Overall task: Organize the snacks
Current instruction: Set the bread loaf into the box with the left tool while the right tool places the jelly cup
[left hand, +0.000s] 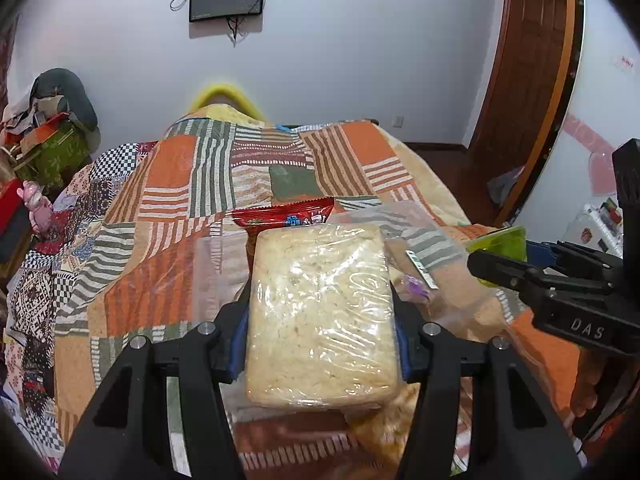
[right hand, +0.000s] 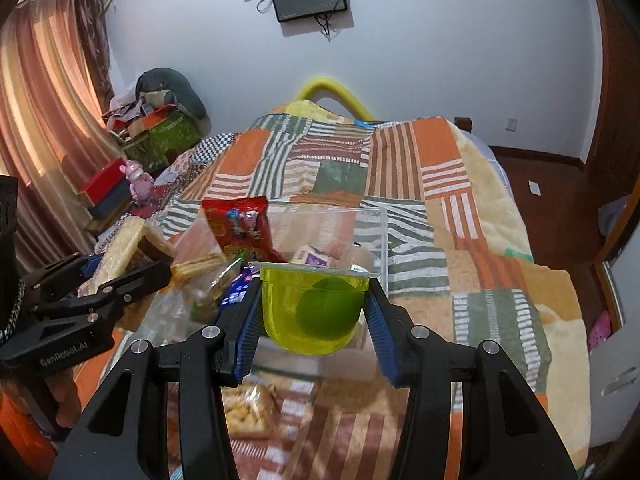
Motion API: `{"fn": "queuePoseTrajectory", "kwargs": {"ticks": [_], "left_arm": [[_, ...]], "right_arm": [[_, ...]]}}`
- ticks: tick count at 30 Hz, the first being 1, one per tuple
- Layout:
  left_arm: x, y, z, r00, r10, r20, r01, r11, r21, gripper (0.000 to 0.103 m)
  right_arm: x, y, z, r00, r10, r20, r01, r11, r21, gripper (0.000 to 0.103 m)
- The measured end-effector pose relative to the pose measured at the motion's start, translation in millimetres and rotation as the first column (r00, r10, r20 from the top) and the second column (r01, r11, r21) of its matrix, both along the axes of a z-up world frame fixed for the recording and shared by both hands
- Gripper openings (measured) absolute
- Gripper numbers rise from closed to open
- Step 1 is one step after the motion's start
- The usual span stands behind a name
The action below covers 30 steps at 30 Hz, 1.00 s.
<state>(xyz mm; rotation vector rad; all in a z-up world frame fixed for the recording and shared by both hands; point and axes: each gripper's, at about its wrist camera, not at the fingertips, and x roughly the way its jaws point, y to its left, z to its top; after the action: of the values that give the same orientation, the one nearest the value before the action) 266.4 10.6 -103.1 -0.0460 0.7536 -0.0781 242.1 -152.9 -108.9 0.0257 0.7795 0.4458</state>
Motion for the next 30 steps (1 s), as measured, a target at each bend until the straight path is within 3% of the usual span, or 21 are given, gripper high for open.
{"fn": "queuePoseTrajectory", "kwargs": {"ticks": [8, 17, 20, 23, 27, 30], "left_arm": [[30.1, -6.8, -25.2, 0.999, -0.015, -0.051, 0.015, 1.000, 0.003, 0.055], [40.0, -5.7, -44.5, 0.994, 0.008, -0.112, -0.010, 1.000, -0.017, 0.056], [36.7, -6.0, -41.0, 0.995, 0.011, -0.104, -0.013, 1.000, -0.019, 0.063], [29.1, -7.0, -32.0, 0.997, 0.016, -0.077, -0.016, 1.000, -0.005, 0.072], [15.9, -4.2, -17.7, 0.998, 0.016, -0.055, -0.017, 1.000, -0.015, 0.074], [3.3, 0.6, -5.8, 0.999, 0.021, -0.034, -0.022, 0.999, -0.024, 0.080]], "right_arm": [[14.2, 6.5, -24.4, 0.998, 0.002, -0.059, -0.003, 1.000, -0.024, 0.046], [10.5, 14.2, -25.7, 0.997, 0.038, -0.065, -0.043, 0.996, -0.077, 0.046], [8.5, 13.9, -26.1, 0.996, 0.043, -0.074, -0.049, 0.995, -0.082, 0.046], [6.0, 12.4, -23.6, 0.996, 0.047, -0.082, -0.053, 0.996, -0.074, 0.052], [-2.0, 8.8, -14.4, 0.998, 0.034, -0.054, -0.038, 0.997, -0.070, 0.070], [-11.7, 4.7, -4.8, 0.999, 0.035, -0.035, -0.037, 0.997, -0.065, 0.073]]}}
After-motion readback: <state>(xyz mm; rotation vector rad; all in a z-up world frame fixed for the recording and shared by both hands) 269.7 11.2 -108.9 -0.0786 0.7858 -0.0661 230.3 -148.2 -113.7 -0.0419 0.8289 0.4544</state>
